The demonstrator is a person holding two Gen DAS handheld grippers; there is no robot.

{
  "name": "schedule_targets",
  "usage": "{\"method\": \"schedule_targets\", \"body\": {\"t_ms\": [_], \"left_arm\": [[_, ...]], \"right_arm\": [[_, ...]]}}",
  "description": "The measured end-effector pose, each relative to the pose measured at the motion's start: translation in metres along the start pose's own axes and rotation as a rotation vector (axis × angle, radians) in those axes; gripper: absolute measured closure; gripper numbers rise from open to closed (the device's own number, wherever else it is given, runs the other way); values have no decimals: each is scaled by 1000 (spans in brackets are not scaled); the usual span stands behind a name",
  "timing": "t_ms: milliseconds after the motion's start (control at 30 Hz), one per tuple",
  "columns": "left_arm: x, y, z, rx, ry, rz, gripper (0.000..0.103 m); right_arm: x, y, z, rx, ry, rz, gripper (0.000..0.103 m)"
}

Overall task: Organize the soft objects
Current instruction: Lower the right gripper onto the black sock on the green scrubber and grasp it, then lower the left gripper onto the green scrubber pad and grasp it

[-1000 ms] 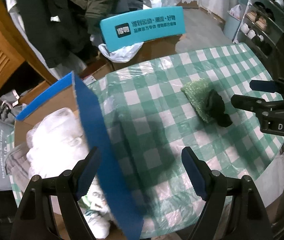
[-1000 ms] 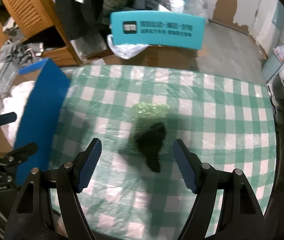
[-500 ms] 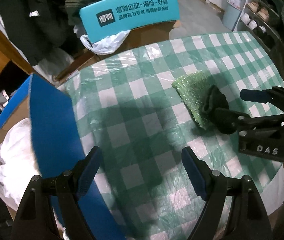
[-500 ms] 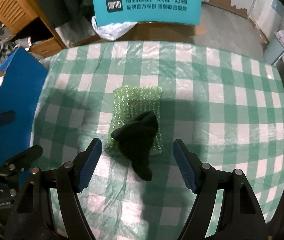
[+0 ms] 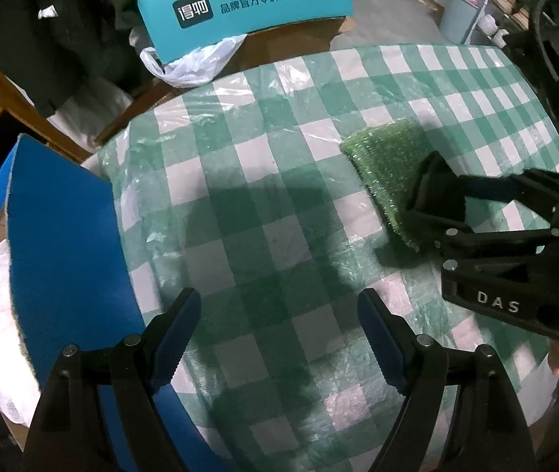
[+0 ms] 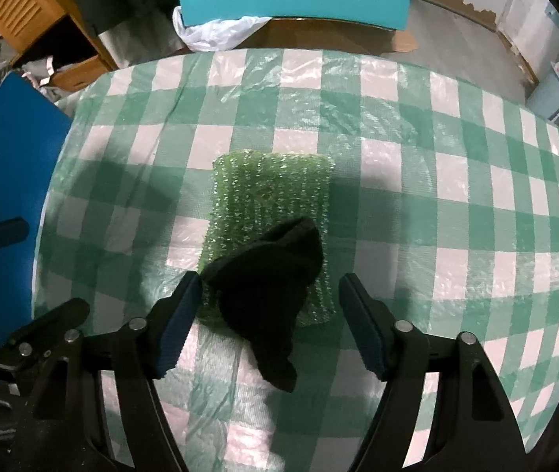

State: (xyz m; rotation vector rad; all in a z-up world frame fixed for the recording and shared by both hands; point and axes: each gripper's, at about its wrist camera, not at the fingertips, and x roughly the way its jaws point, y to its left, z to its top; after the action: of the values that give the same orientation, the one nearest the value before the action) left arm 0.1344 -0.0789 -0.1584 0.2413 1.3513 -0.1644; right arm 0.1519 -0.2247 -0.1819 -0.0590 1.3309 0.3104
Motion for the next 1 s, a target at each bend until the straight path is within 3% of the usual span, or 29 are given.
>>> {"method": "schedule_targets", "body": {"t_ms": [100, 133, 333, 533, 700, 1000], "left_arm": [[-1, -2, 2, 8, -2, -5, 20], [-2, -4, 2, 12, -3, -8, 20], [-7, -7, -1, 32, -9, -15, 20], [-5, -11, -3, 43, 0, -7, 20], [-6, -13, 2, 25, -3, -13, 20], [2, -27, 27, -44, 9, -68, 20]], "right_arm": [[4, 0, -1, -5, 23, 12, 62], [4, 0, -2, -7, 21, 16, 64], [-2, -2, -8, 17, 36, 112, 64], [-17, 7, -14, 14, 16, 143, 64], [-37, 1, -19, 21, -21, 105, 64], [-48, -42, -23, 76, -50, 30, 64]]}}
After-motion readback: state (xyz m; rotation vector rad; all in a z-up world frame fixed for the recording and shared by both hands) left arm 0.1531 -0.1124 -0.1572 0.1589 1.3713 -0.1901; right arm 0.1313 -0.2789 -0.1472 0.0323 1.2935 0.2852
